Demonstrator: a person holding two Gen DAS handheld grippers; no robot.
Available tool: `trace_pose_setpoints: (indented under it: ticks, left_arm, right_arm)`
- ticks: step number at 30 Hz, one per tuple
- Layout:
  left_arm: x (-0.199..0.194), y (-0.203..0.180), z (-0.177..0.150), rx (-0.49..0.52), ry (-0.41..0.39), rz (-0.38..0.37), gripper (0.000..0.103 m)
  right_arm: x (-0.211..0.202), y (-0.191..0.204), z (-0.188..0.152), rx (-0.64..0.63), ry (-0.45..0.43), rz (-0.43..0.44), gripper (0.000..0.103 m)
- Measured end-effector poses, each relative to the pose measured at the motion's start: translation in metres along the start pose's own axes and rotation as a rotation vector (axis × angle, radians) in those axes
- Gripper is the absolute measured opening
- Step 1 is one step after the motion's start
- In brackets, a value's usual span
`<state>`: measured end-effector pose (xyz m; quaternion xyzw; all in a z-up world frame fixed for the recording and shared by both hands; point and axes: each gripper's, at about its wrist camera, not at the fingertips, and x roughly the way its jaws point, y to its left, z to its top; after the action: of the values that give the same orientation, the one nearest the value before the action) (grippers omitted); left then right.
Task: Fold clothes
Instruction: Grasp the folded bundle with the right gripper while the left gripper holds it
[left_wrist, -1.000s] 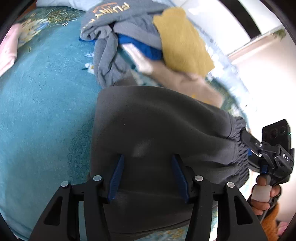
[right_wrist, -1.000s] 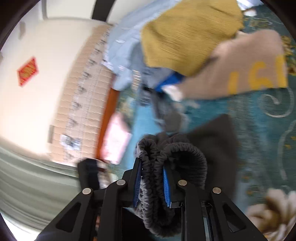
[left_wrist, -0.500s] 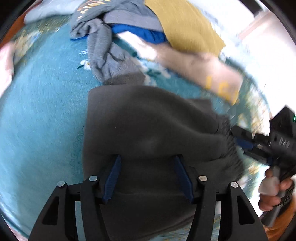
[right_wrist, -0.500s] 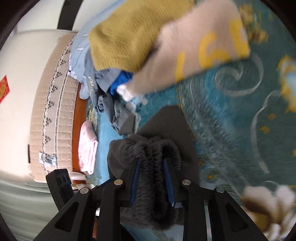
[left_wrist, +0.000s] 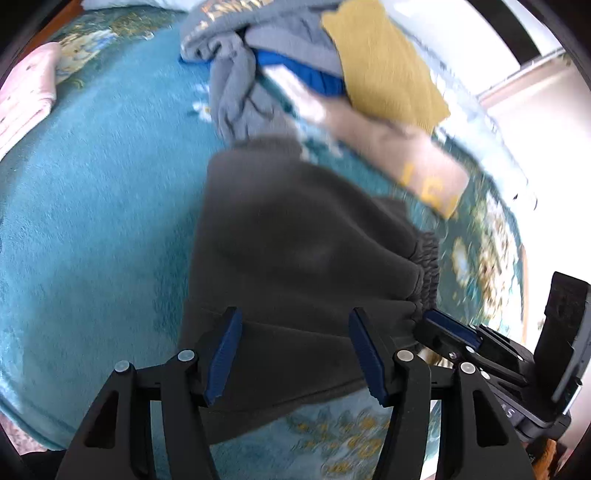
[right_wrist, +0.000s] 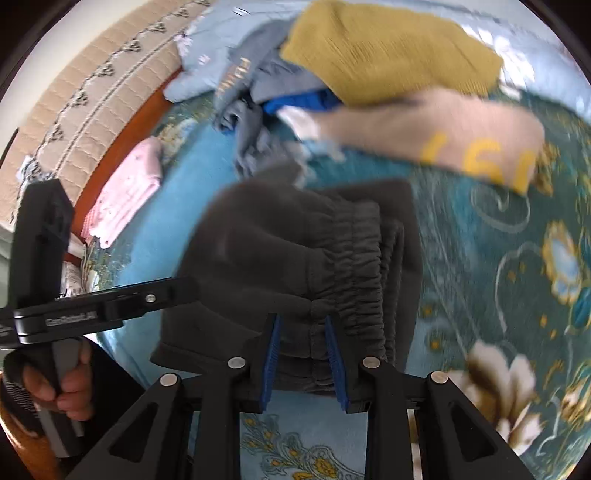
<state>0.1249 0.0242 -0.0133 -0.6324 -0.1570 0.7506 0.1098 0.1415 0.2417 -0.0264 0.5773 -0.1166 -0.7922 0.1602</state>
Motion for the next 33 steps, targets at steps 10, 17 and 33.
trace_pose_setpoints:
  ticks: [10, 17, 33]
  left_arm:
    - [0.021, -0.005, -0.008, 0.020, 0.098, 0.068, 0.061]
    - [0.031, -0.009, -0.010, 0.054, 0.135, 0.113, 0.061]
    - [0.030, 0.003, -0.016, 0.002, 0.126, 0.072, 0.062]
  right_arm:
    - [0.014, 0.003, -0.010, -0.071, 0.001, -0.060, 0.028]
    - [0.036, 0.006, -0.007, -0.044, 0.051, -0.124, 0.027]
    - [0.025, -0.009, 0.034, 0.080, -0.019, -0.083, 0.027]
